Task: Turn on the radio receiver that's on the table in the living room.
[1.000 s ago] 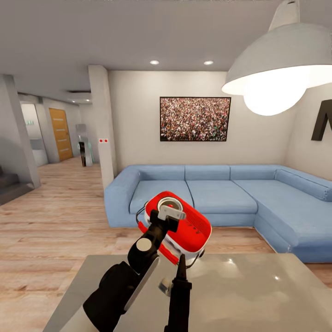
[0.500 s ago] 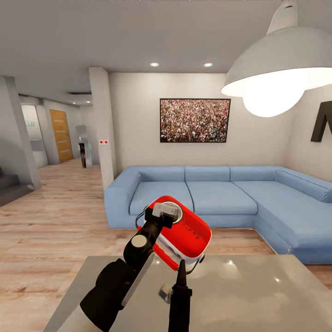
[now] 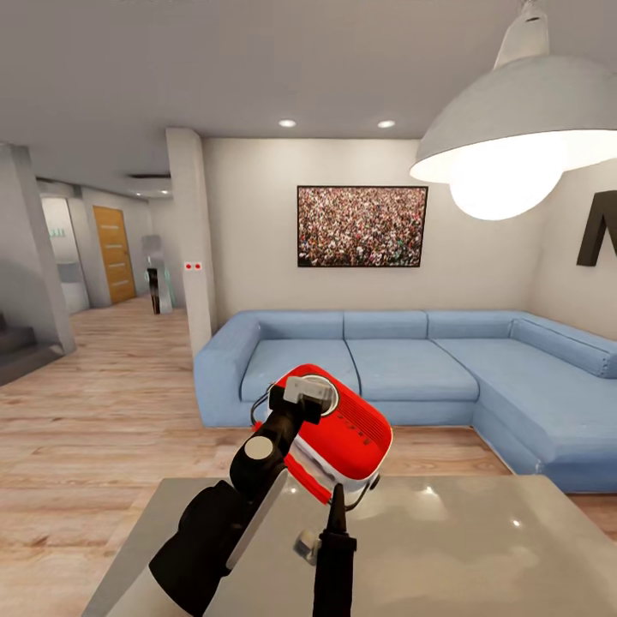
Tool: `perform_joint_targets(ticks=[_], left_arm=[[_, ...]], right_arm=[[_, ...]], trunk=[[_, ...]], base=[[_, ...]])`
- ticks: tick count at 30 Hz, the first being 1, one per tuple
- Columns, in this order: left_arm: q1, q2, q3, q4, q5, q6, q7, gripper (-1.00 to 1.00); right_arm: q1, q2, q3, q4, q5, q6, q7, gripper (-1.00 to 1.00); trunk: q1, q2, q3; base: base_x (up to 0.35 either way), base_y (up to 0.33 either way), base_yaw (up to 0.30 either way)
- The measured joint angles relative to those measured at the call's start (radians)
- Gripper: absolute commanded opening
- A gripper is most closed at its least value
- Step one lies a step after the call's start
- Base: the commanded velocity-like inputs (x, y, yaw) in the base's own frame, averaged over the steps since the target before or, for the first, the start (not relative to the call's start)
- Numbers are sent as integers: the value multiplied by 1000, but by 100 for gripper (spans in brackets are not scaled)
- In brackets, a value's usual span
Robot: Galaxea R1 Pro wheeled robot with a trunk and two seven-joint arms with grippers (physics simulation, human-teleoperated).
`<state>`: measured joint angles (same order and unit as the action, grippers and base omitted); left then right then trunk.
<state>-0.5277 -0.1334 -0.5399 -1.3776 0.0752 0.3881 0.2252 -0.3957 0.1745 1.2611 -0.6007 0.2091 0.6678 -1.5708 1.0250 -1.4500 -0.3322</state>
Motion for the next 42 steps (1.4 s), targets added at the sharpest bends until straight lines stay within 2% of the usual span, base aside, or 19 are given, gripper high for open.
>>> perform_joint_targets(ticks=[5, 8, 22, 29, 42], left_arm=[[0, 0, 0, 1, 0, 1, 0, -100], [0, 0, 0, 4, 0, 1, 0, -100], [0, 2, -2, 17, 1, 1, 0, -100], [0, 5, 1, 15, 6, 1, 0, -100], [0, 0, 5, -138, 8, 2, 1, -100]], right_arm=[[0, 0, 6, 0, 54, 0, 0, -100], [0, 0, 6, 0, 72, 0, 0, -100], [0, 0, 5, 0, 84, 1, 1, -100], [0, 0, 3, 0, 107, 0, 15, -100], [0, 0, 3, -1, 106, -10, 0, -100]], trunk=[[0, 0, 2], [0, 0, 3], [0, 0, 3], [0, 0, 3], [0, 0, 3]], base=[[0, 0, 0], [0, 0, 0], [0, 0, 0], [0, 0, 0], [0, 0, 0]])
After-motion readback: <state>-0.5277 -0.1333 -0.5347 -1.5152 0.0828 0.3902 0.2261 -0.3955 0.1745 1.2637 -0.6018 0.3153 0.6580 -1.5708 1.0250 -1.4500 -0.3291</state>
